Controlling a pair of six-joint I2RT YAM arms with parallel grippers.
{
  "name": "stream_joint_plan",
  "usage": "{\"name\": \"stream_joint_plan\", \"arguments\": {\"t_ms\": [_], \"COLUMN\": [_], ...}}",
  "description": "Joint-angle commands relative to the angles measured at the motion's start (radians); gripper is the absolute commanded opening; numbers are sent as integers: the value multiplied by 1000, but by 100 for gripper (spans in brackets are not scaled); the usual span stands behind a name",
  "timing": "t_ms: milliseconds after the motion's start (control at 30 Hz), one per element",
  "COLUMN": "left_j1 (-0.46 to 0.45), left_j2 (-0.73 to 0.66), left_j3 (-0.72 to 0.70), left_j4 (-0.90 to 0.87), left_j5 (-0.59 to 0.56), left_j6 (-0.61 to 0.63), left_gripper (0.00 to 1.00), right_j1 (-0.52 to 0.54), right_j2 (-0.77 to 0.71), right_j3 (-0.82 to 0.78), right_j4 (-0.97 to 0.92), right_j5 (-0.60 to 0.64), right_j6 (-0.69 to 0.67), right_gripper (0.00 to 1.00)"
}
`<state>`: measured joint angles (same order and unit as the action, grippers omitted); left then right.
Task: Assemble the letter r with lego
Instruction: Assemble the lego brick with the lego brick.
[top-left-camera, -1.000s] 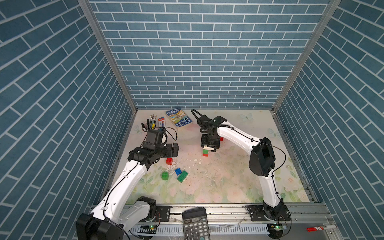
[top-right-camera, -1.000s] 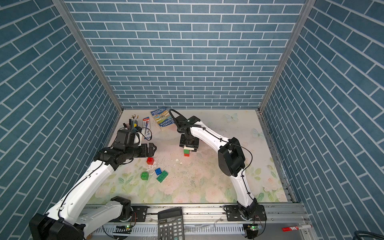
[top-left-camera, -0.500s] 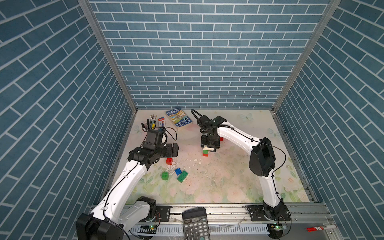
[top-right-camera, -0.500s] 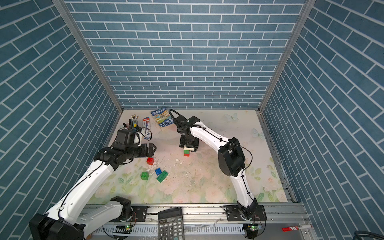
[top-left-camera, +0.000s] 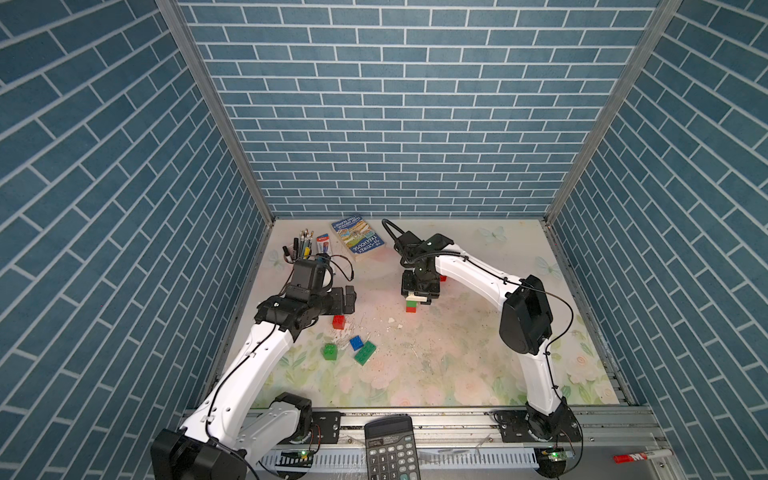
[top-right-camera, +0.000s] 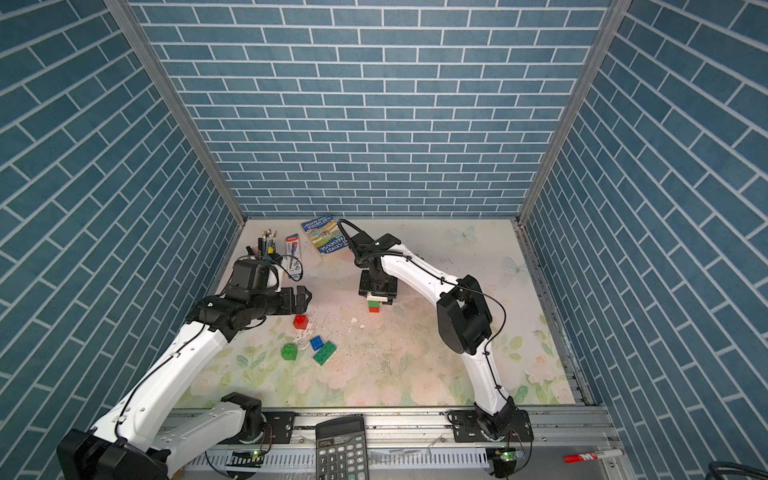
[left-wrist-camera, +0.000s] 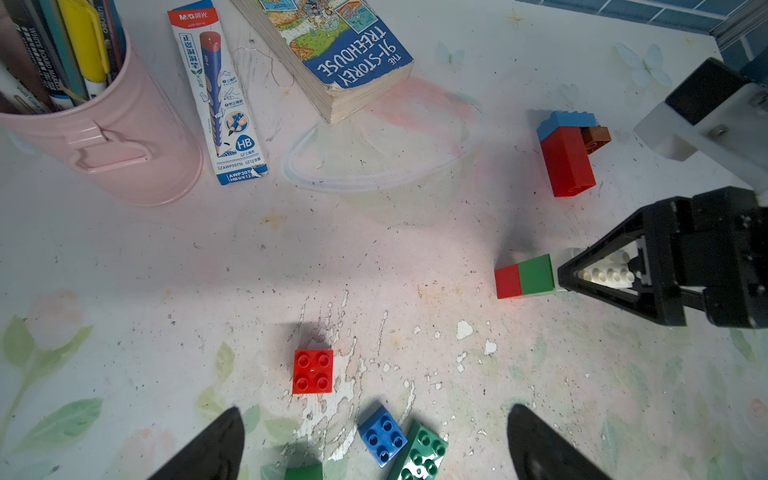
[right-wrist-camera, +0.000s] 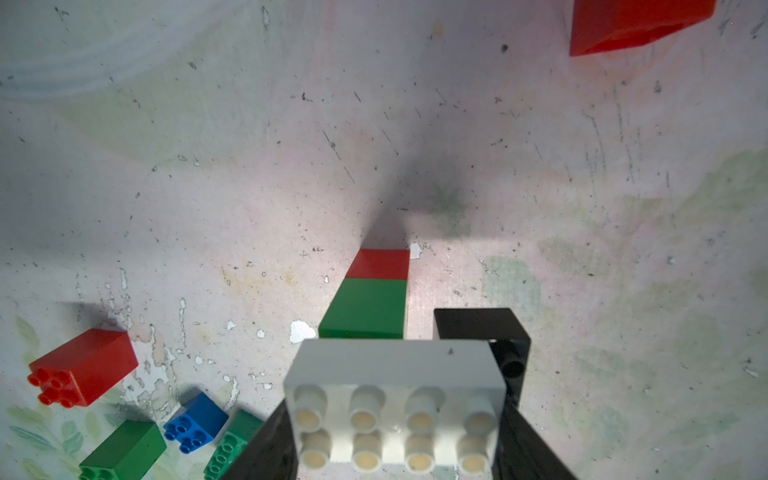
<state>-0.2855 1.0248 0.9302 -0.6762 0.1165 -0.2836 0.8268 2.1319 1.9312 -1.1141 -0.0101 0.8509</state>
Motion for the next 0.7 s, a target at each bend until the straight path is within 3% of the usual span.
{"name": "stream_joint_plan", "arguments": {"t_ms": [0, 667], "left_j1": [8, 10], "left_j2": [-16, -12], "left_j3": [-16, -17], "left_j4": [6, 9], "left_j5": [-11, -14], "left_j6": [-2, -13], "left_gripper": [100, 100], "right_j1": [4, 4], "right_j2": [87, 141], "right_j3": [-60, -83], "right_j4": [-51, -133], "right_j5": [21, 66], "right_j6": [-30, -65], "right_gripper": [0, 0]}}
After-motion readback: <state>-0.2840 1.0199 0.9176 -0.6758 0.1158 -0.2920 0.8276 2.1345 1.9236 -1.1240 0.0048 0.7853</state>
